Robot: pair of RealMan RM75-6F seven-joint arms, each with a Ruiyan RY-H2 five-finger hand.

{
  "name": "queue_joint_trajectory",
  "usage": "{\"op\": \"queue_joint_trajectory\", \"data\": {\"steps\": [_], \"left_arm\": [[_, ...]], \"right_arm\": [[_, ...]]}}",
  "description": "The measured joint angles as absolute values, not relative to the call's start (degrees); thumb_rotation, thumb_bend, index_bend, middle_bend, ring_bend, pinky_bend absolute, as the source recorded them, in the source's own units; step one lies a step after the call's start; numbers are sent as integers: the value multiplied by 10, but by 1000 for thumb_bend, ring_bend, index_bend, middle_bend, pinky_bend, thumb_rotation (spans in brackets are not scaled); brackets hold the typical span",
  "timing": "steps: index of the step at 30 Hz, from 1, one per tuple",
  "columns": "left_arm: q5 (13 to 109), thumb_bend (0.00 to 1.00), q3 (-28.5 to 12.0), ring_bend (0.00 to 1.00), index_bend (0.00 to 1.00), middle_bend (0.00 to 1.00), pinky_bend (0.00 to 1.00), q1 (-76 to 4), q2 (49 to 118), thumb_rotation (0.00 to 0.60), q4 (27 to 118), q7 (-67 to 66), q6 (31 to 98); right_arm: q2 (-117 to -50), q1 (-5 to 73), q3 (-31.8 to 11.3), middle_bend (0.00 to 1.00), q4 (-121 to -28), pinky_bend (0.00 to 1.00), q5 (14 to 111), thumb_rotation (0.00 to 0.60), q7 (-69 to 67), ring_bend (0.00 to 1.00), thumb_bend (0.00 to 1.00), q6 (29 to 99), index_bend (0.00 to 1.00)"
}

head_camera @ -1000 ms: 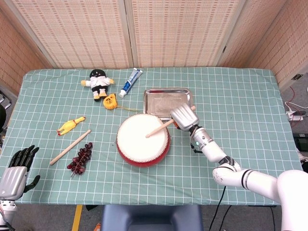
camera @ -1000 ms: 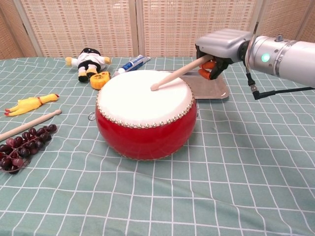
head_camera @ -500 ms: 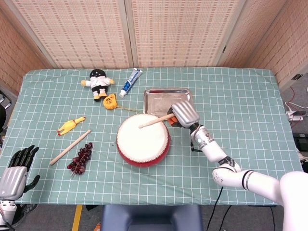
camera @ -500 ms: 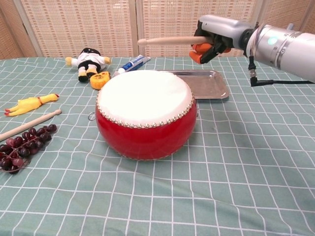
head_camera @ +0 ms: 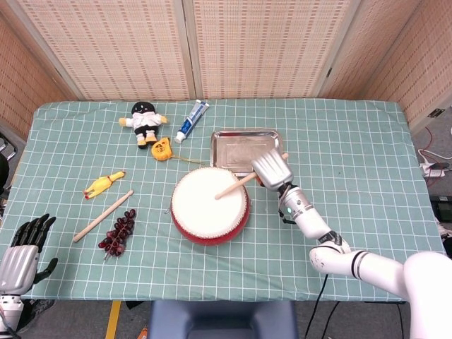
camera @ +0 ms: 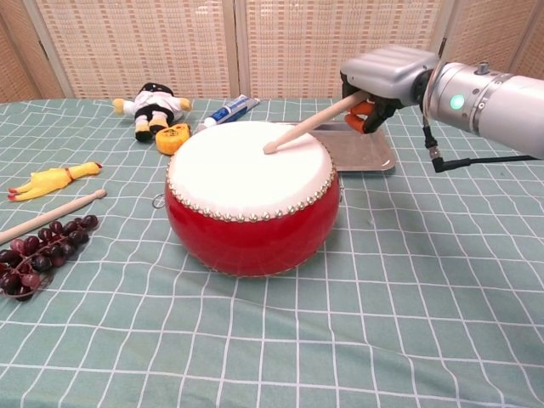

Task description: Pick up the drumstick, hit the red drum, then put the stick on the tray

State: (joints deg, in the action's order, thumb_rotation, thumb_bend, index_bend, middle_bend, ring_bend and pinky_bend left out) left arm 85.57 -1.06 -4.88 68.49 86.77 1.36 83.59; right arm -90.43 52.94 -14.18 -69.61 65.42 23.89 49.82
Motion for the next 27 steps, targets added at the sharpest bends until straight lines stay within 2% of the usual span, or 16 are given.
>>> {"op": "queue_joint_trajectory", "data": {"steps": [9,17,23,27], "left_arm": [[858,274,-11,26,0,0,19,-50,686,600,867,15,835],[855,275,-12,26,0,0,19,-52,686,600,872,8,831],[850,275,-13,26,0,0,19,-53,681,600,881,-3,829],[845,275,-14,26,0,0,19,-52,679,600,885,-7,828]], "right_arm": [[-907,511,-178,923,-687,951,639,600,20,1000,561,518,1000],[-923,512,-202,923,-632,913,510,600,28,954,561,446,1000],[-974,546,-202,902,-531,836,488,600,55,890,561,399,1000],[-1010,577,-205,843,-465,774,482,600,68,823,561,374,1000]]}}
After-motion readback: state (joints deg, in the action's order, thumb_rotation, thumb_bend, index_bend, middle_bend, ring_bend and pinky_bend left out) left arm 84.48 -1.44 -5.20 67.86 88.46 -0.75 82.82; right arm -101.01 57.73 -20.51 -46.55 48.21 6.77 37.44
